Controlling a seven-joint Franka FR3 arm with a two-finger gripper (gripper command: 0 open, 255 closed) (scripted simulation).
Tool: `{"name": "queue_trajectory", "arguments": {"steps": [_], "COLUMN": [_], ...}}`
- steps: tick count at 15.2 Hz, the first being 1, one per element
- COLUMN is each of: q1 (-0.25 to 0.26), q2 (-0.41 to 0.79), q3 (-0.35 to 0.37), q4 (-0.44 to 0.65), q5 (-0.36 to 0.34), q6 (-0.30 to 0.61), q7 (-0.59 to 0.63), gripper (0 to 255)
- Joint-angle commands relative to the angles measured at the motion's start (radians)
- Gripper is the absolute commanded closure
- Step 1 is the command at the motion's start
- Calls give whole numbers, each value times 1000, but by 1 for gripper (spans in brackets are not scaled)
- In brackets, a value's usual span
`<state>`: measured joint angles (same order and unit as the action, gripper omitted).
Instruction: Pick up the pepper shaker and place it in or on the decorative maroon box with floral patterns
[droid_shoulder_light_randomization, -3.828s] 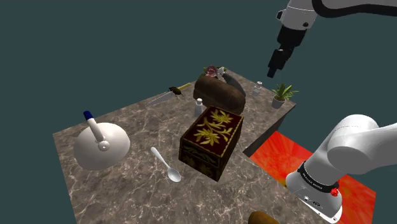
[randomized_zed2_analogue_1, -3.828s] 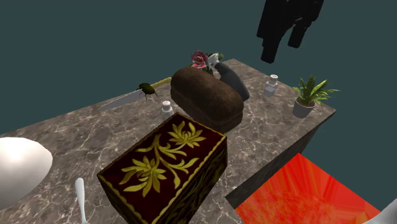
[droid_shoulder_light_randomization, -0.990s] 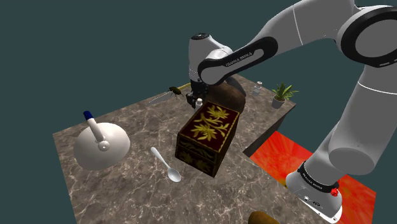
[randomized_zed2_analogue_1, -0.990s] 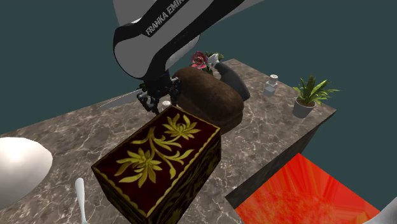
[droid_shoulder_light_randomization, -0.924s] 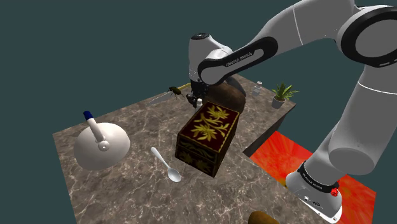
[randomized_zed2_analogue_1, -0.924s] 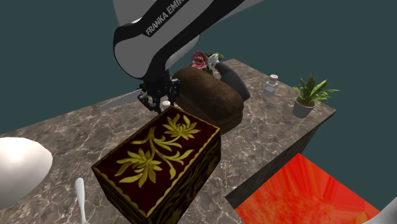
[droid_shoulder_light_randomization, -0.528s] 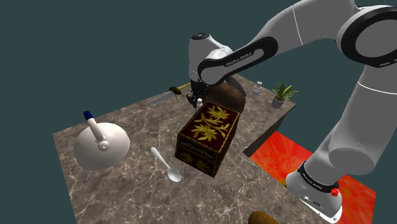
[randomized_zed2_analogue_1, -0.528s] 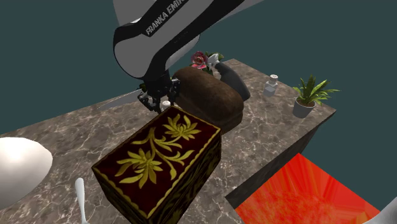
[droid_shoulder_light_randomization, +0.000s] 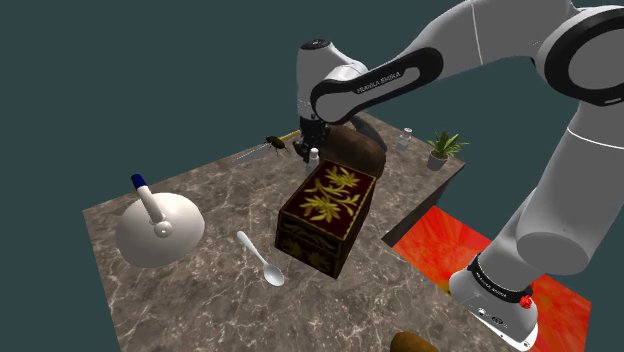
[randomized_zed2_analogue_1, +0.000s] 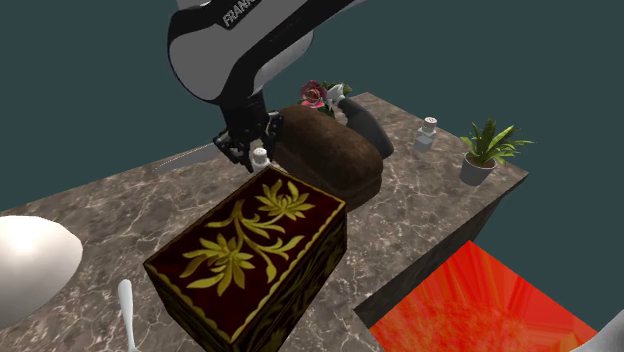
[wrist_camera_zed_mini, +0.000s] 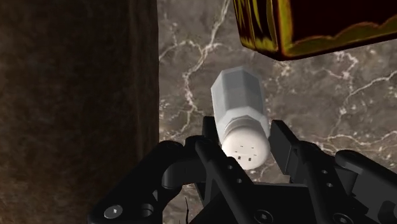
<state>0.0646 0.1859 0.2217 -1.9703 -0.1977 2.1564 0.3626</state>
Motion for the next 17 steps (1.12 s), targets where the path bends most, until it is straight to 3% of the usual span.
{"name": "queue_trajectory", "arguments": {"steps": [1,17], "q1": [0,-1], "q2": [-15,-81], "q3": [2,8], "q4": [9,144], "q5": [6,39], "q6": [-23,-220], "q7": [-4,-44], "gripper": [255,255]}}
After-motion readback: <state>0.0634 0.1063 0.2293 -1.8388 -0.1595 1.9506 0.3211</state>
